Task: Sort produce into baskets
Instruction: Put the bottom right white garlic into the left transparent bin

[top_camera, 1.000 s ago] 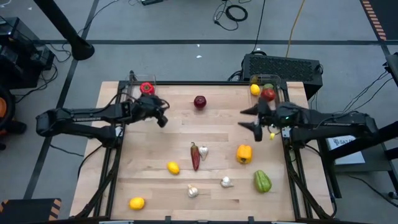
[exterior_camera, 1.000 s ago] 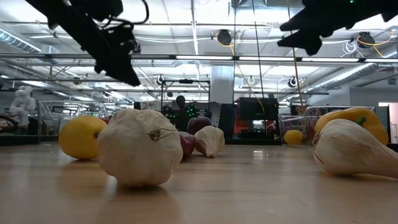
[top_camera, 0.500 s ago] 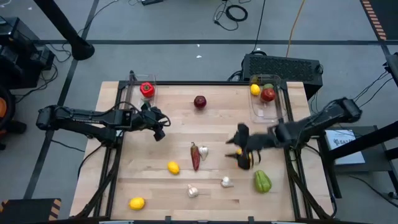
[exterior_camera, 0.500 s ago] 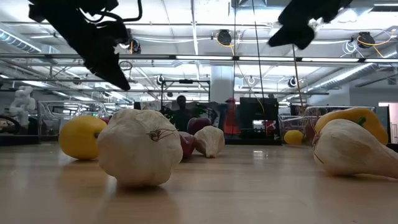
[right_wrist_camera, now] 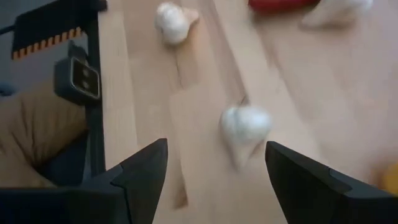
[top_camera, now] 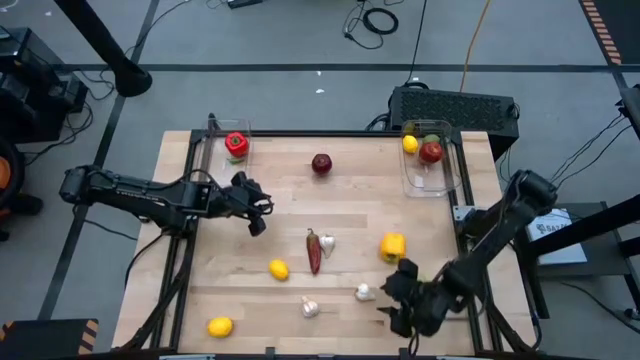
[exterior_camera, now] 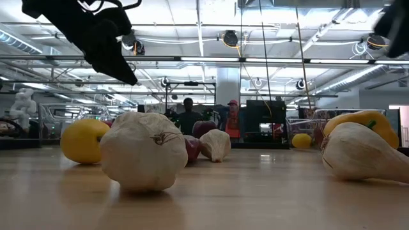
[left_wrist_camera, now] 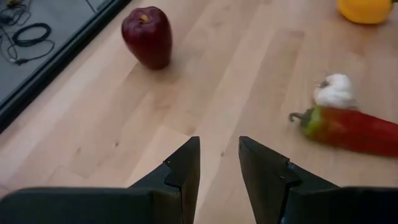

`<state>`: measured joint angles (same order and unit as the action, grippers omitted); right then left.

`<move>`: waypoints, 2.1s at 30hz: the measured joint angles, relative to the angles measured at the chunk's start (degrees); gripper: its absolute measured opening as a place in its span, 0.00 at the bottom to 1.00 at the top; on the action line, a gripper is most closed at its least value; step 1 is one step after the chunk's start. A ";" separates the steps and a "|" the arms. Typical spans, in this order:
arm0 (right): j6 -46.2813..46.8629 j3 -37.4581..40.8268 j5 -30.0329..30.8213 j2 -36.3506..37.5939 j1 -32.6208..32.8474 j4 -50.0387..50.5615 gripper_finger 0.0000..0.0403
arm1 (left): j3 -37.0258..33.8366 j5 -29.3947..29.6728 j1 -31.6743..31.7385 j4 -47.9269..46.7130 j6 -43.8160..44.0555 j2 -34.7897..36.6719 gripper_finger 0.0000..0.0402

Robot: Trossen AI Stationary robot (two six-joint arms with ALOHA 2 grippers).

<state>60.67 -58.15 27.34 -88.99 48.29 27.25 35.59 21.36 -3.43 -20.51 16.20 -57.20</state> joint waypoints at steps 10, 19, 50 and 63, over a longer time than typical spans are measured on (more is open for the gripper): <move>4.46 -3.17 2.96 -9.36 4.30 0.19 0.65 | 0.02 -0.21 -0.45 0.26 -0.44 1.47 0.30; 6.10 -3.17 2.92 -16.14 1.19 1.48 0.64 | 0.02 -0.05 -0.41 0.02 -0.43 1.54 0.30; -1.51 -3.17 2.44 -17.71 -3.36 -0.77 0.29 | 0.02 -0.28 -0.43 0.02 -0.36 1.54 0.29; -0.29 -3.17 -3.50 -15.20 -4.41 -1.68 0.24 | 0.02 -0.89 -0.45 0.00 -0.14 1.54 0.29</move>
<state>60.38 -61.32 23.84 -104.19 43.88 25.58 35.62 20.47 -3.88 -20.51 16.05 -55.66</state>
